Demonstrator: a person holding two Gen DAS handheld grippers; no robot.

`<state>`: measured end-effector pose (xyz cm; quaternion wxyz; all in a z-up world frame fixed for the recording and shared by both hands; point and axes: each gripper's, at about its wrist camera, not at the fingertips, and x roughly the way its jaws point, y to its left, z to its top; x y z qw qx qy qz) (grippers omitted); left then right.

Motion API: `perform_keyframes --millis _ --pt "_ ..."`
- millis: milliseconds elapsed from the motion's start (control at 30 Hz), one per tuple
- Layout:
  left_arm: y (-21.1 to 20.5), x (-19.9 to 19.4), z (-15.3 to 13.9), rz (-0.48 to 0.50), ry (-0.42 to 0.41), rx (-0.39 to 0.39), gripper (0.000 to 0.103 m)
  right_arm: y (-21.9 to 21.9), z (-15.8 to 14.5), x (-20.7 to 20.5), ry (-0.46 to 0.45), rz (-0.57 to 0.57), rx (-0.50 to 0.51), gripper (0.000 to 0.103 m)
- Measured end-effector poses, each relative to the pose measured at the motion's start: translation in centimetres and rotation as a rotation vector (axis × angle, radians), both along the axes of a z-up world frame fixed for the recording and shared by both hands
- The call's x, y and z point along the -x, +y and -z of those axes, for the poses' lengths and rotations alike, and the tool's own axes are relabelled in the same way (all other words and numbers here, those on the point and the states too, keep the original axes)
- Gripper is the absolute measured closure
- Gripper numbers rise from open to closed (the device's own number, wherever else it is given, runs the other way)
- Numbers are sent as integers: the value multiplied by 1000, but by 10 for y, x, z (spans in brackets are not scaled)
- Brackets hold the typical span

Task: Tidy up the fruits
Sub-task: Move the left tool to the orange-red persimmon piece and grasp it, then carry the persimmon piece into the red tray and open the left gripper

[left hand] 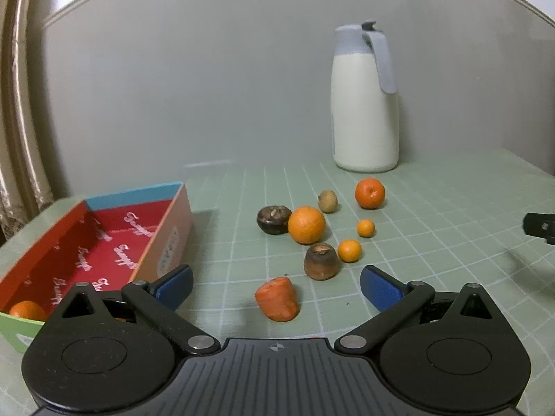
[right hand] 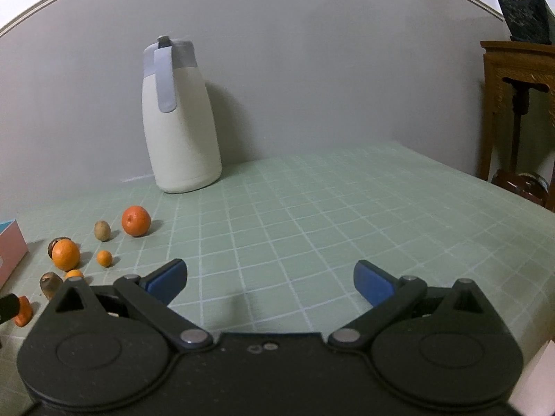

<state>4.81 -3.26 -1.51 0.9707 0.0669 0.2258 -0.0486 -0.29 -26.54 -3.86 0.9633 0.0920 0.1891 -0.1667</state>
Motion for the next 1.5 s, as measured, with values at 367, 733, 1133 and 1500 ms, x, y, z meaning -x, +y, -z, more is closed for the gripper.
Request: perform_keyframes --millis 367,733,1133,1500 --pt "-2 -33 19 15 153 36 48 -13 3 -3 5 4 -75 0" --pt "2 -33 21 8 149 90 71 -15 7 -4 16 0 -118 0" --pt "4 -17 8 19 46 74 71 -10 6 -4 13 -17 -122 0" --pt "38 -4 -10 -68 -49 85 71 7 5 -9 18 -37 -88 0"
